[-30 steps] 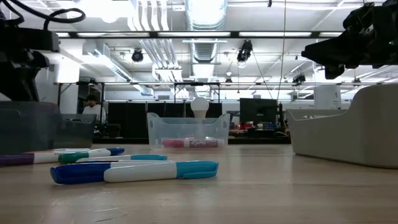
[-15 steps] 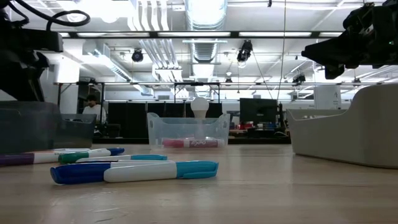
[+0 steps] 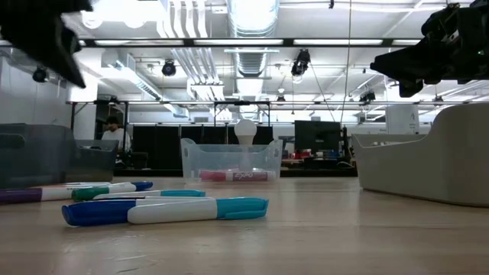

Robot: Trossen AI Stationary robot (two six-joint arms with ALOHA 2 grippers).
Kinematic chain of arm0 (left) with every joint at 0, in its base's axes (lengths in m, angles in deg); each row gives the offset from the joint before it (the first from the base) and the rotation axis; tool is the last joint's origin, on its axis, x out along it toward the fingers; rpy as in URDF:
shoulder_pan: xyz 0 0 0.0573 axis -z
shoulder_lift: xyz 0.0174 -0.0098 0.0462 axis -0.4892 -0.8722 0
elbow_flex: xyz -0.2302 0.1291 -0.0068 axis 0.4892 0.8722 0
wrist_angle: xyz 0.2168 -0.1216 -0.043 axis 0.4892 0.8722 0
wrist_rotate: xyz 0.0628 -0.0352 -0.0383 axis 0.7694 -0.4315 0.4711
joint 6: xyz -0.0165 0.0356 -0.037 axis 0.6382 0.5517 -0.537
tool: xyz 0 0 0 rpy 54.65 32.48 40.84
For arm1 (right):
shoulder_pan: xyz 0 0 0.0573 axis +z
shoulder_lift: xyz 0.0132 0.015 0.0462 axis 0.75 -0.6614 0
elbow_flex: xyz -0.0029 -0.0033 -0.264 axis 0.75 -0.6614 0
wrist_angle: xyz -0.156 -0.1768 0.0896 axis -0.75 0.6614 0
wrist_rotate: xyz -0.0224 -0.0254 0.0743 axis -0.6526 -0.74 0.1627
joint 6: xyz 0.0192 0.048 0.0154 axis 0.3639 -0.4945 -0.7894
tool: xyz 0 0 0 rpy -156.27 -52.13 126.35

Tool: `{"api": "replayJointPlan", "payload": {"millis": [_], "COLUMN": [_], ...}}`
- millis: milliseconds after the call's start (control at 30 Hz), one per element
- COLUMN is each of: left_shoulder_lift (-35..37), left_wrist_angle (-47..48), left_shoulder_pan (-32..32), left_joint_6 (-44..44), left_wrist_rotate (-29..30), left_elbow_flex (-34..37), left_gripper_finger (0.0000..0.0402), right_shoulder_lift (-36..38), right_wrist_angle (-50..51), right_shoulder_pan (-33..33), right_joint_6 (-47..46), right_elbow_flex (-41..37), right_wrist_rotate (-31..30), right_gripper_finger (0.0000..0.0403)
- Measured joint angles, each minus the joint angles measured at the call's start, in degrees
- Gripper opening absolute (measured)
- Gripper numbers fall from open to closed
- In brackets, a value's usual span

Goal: Pick & Place Markers
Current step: Put the bottom purple mini marker into the transparent black bin

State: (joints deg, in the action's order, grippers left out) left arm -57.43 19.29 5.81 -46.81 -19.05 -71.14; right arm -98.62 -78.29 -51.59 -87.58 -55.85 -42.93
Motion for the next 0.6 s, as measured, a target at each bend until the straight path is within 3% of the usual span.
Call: {"api": "replayJointPlan", "payload": {"millis": [133,267,600], "left_shoulder_lift": [-0.1,-2.1,-17.1], "left_wrist_angle": [-14.8,-27.7,-30.9], "left_shoulder_pan": [0.0,0.0,0.1], "left_joint_6": [8.2,13.7,13.0], "left_wrist_rotate": [-0.6,-5.2,-9.9], "left_elbow_flex": [-0.9,0.3,1.2], "left_gripper_finger": [0.0131,0.0131,0.0131], "right_shoulder_lift": [0.0,0.0,0.0], "right_wrist_angle": [0.0,0.0,0.0], "right_shoulder_pan": [0.0,0.0,0.0], "right_joint_6": [0.0,0.0,0.1], "right_elbow_flex": [0.0,0.0,0.0], "right_wrist_rotate": [0.0,0.0,0.0], "right_gripper_finger": [0.0081,0.0074,0.0071]}}
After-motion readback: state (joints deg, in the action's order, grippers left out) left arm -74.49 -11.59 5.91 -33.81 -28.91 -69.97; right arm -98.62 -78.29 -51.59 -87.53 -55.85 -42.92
